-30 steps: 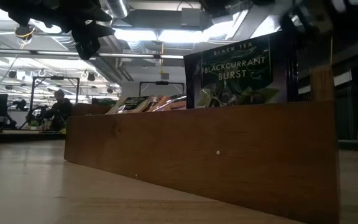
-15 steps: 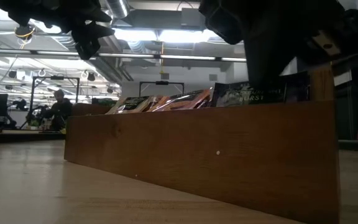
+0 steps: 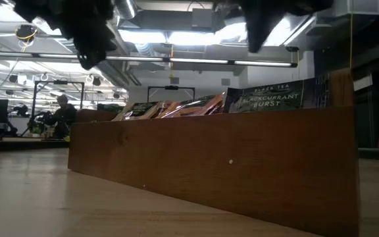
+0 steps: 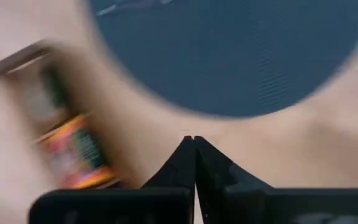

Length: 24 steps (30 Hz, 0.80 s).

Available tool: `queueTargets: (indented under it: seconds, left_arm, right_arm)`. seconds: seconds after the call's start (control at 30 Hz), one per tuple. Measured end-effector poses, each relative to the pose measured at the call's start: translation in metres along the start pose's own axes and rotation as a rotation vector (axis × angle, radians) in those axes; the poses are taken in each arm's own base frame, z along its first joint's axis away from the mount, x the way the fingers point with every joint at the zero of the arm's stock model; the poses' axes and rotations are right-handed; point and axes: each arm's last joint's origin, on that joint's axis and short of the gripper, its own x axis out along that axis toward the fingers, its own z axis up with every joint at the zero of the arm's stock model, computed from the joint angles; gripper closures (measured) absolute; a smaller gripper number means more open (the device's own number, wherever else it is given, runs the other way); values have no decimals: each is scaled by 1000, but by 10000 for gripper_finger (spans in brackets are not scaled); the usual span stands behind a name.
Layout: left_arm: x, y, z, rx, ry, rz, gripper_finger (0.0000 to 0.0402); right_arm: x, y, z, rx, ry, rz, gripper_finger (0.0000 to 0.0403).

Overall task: Pick & Place Tea
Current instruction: Put the violet tea bag into the right section of the wooden organizer

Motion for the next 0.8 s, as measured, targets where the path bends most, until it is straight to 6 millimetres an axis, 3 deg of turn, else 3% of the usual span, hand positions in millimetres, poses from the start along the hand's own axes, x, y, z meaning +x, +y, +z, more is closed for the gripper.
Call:
queueTargets:
  seconds: [0.1,0.17,0.37,0.53,0.7,0.8]
  left_arm:
    - [21,4,5,0,74,26,317]
    - [35,7,7,-7,128,37,322]
    - [67,17,20,-4,205,79,330]
    - [79,31,28,-16,205,158,337]
    - [87,48,29,-71,194,241,343]
    - [94,55,24,-135,229,266,350]
  right_arm:
    - [0,-20,20,-27,-22,-107,400]
    - [4,-31,31,-51,-7,-83,400]
    - [47,-59,37,-70,85,297,401]
    - [79,-90,40,28,22,584,398]
    - [104,-116,50,108,-41,654,379]
    - [112,-122,59,129,-73,665,373]
